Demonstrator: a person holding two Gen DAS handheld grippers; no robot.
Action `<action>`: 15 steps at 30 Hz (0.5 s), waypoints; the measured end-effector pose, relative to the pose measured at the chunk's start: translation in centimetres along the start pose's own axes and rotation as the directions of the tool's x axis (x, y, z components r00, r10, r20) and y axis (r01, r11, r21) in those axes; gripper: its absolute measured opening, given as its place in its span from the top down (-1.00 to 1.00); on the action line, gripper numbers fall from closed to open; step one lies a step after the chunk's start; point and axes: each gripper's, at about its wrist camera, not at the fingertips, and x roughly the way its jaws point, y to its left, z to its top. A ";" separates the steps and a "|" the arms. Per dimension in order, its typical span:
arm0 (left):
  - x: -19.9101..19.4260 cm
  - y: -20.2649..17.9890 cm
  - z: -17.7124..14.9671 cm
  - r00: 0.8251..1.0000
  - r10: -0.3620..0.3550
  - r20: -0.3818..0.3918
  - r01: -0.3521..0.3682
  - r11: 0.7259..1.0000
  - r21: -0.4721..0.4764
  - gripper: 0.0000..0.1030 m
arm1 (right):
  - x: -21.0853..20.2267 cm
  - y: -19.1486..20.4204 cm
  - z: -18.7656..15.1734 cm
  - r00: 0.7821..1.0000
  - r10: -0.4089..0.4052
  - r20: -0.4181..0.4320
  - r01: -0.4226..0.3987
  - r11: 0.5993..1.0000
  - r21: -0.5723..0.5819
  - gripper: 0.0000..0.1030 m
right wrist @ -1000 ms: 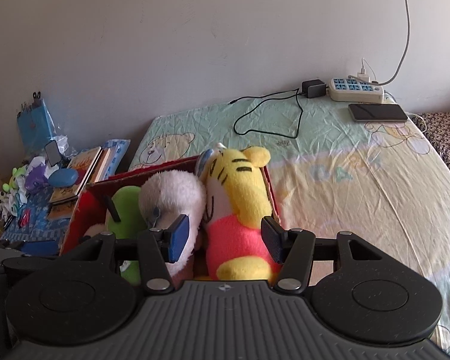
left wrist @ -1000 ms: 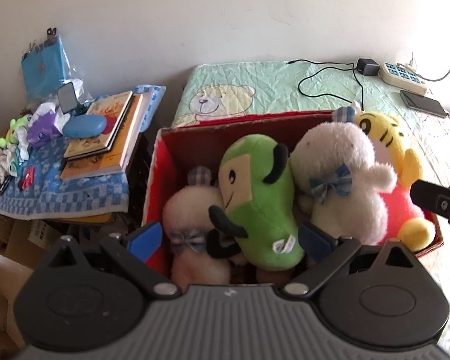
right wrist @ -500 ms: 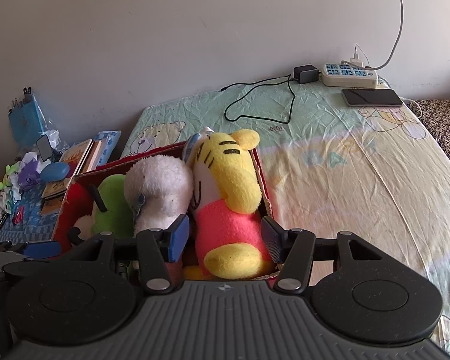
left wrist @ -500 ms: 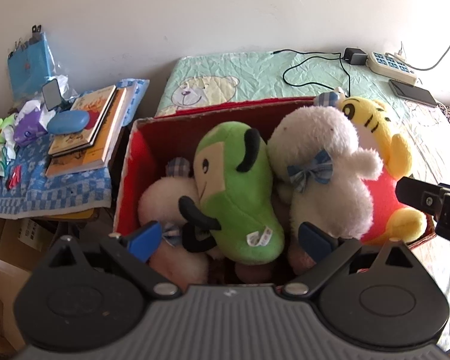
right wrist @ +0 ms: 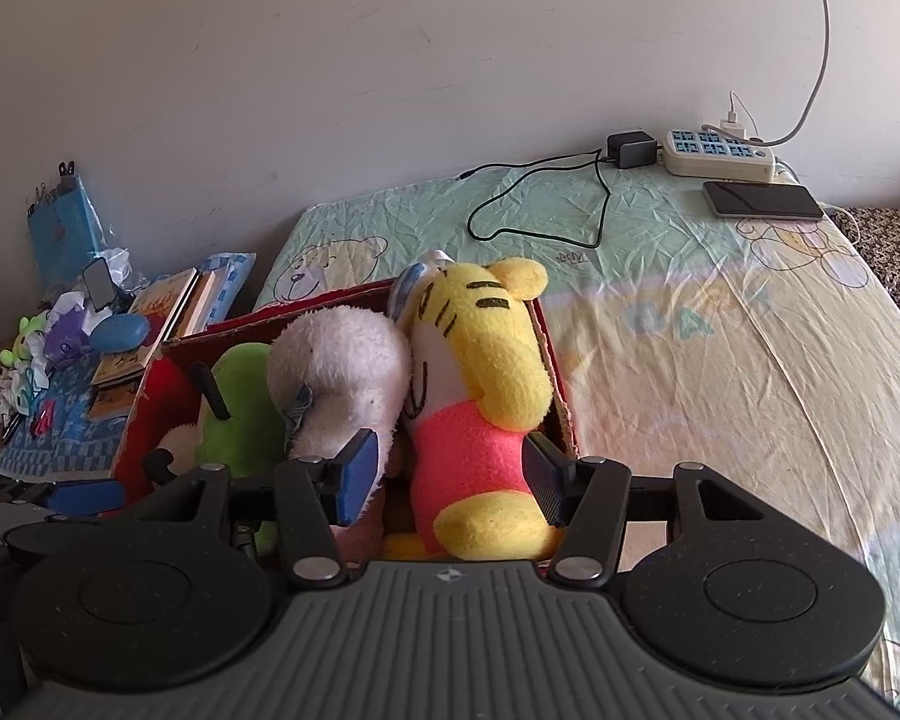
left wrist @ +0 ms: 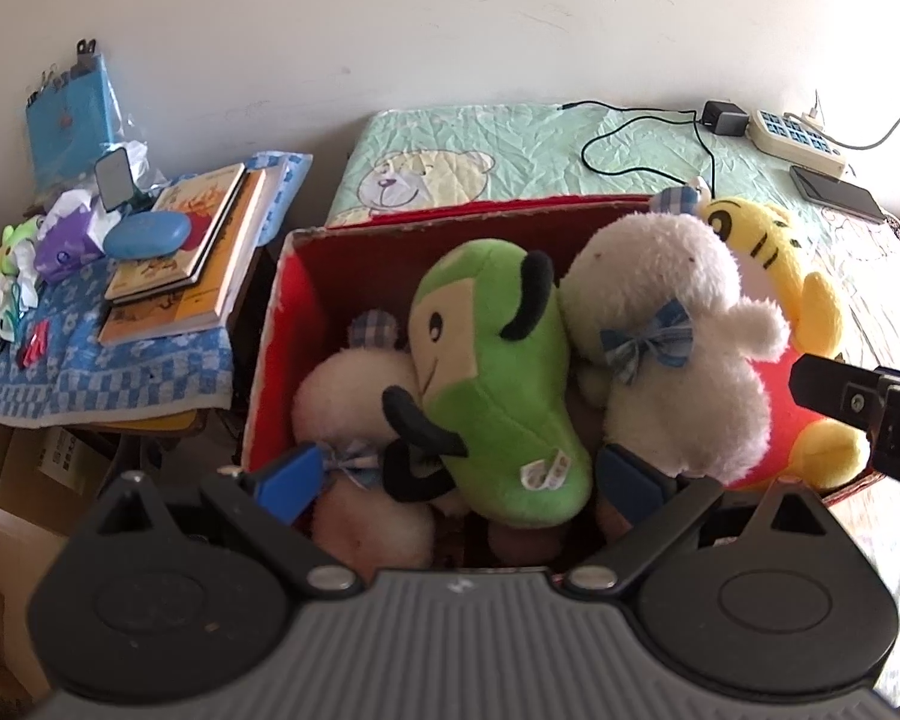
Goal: Organize objects
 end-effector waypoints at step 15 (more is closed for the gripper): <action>-0.6 0.3 -0.3 1.000 0.019 0.009 -0.019 1.000 -0.013 -0.91 | 0.0 0.3 -0.3 1.000 0.016 -0.010 -0.016 1.000 -0.011 -0.11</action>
